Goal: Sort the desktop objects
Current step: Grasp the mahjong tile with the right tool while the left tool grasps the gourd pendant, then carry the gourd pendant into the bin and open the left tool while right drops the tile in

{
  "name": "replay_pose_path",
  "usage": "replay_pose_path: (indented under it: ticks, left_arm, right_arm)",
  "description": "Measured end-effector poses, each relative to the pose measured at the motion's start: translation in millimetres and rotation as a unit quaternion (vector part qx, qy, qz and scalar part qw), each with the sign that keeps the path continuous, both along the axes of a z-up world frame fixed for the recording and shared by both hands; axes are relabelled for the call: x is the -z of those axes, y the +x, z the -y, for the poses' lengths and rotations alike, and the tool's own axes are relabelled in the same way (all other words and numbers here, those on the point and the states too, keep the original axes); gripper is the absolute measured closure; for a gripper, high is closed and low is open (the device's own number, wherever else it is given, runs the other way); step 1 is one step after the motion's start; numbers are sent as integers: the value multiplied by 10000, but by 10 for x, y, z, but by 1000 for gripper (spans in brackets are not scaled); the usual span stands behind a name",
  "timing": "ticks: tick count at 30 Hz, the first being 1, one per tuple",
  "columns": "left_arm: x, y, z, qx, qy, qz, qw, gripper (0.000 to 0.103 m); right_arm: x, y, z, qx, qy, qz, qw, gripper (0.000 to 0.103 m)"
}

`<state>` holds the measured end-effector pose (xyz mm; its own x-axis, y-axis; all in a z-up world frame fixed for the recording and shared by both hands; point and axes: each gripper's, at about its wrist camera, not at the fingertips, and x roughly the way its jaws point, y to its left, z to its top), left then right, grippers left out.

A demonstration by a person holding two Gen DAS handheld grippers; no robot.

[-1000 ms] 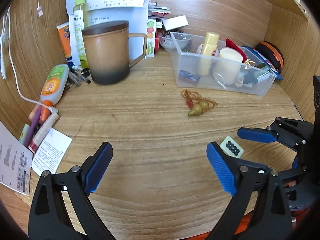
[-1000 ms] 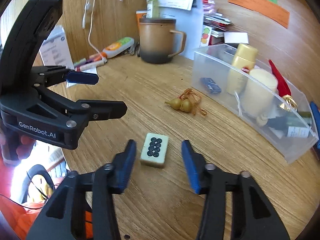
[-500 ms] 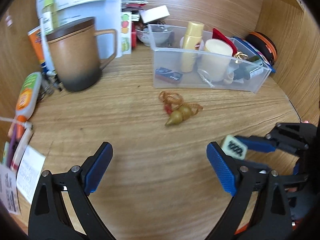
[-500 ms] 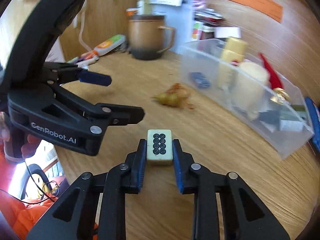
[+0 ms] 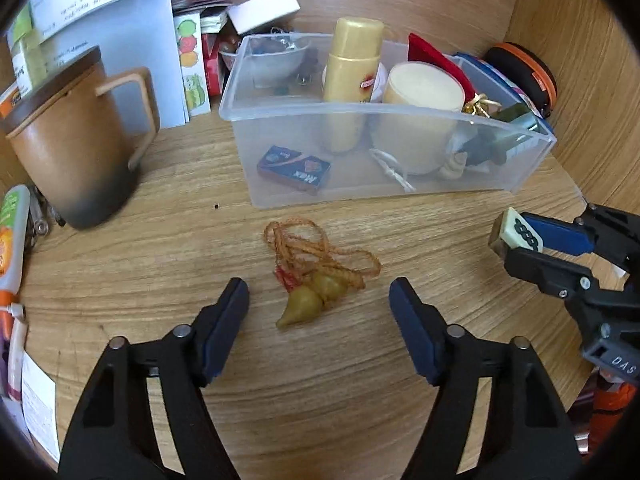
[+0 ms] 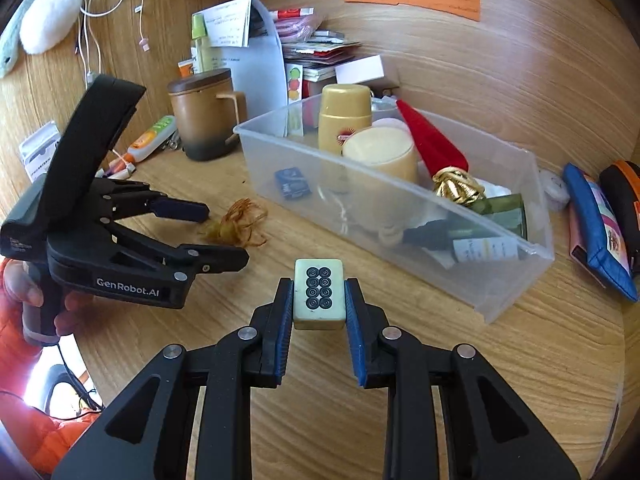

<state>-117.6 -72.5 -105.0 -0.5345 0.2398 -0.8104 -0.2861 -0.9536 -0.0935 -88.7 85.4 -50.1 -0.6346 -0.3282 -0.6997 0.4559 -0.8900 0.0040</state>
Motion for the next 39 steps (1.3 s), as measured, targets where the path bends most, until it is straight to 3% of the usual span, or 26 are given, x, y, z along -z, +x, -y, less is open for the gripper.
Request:
replay_pose_path:
  ticks: [11,13,15,24,39]
  left_arm:
    - [10,36,-39,-7,-406,-236,9989,62]
    - [2,39,-58,7,-419,-259,9988,78]
    - [0,67,-89,55,-466,-281,9985,83]
    - [-60,219,-72,0,-350,-374,9987,83]
    - [-597,400,-132,161,-115,-1008,9947,83]
  right_arm:
    - [0,-54,4,-97,-136,16,9999,80]
    - [-2,-53,8,-82,-141,11,9999,80]
    - [-9,-43,12,-71,-155,2,9999,80]
    - [-67,6,-11,-16,-122,-85,9999,80]
    - [-267,85,-37,64,-40,-403,9992,80]
